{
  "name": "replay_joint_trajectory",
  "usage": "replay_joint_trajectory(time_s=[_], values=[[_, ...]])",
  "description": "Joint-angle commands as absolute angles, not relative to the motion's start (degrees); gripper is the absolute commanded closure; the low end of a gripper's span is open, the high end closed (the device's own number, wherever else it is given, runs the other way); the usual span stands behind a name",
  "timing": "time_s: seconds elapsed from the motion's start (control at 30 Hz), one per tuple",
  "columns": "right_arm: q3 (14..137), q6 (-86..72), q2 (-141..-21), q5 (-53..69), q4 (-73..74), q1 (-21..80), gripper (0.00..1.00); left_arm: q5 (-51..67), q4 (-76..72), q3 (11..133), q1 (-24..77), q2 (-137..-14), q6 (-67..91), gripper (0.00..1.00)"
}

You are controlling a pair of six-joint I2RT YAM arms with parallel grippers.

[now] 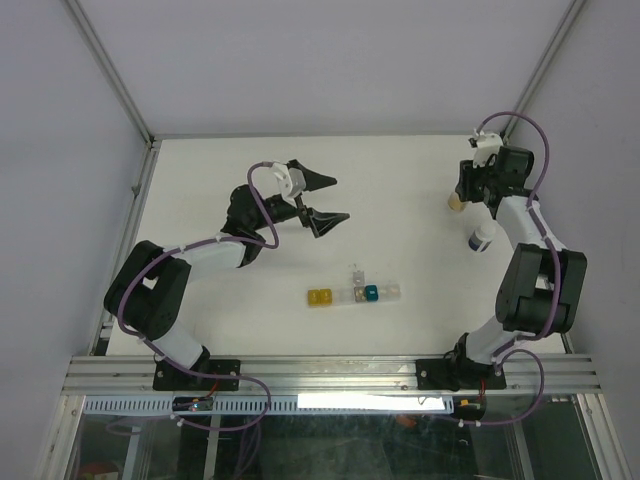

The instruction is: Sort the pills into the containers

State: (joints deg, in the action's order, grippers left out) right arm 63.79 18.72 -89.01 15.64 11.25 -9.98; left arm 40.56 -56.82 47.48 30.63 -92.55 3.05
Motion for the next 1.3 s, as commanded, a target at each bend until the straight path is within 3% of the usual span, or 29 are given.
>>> replay_joint_trajectory(time_s=[0.0, 0.13, 0.43, 0.7, 0.8, 0.93, 1.0, 1.27], values=[[68.7, 16.9, -92.1, 11.7, 6.2, -11.0, 1.0, 43.0, -61.3, 47.0, 29.9, -91.6, 4.7, 0.01], [70.4, 16.7, -94.6, 10.7, 6.2, -12.0, 0.98, 43.4, -61.9, 46.7, 29.4, -91.6, 5.2, 0.01], [71.2, 17.1, -97.3, 10.6, 7.2, -13.3, 0.78, 45.1, -62.6, 46.5, 29.0, -91.8, 5.6, 0.01], [71.9, 17.5, -98.7, 10.8, 8.6, -14.5, 0.7, 46.1, -63.2, 46.7, 28.9, -92.2, 6.2, 0.01], [71.9, 17.4, -98.7, 10.9, 8.9, -14.9, 0.58, 46.4, -63.4, 46.7, 28.9, -92.2, 6.3, 0.01], [71.9, 17.6, -98.1, 11.8, 9.4, -15.3, 0.34, 46.7, -63.5, 46.9, 28.9, -92.4, 6.5, 0.01], [71.9, 17.7, -97.5, 12.1, 9.5, -15.3, 0.28, 46.8, -63.5, 46.8, 28.9, -92.4, 6.6, 0.01], [70.7, 19.1, -93.5, 17.4, 11.1, -15.6, 0.22, 47.4, -63.5, 47.1, 28.9, -92.8, 6.7, 0.01]])
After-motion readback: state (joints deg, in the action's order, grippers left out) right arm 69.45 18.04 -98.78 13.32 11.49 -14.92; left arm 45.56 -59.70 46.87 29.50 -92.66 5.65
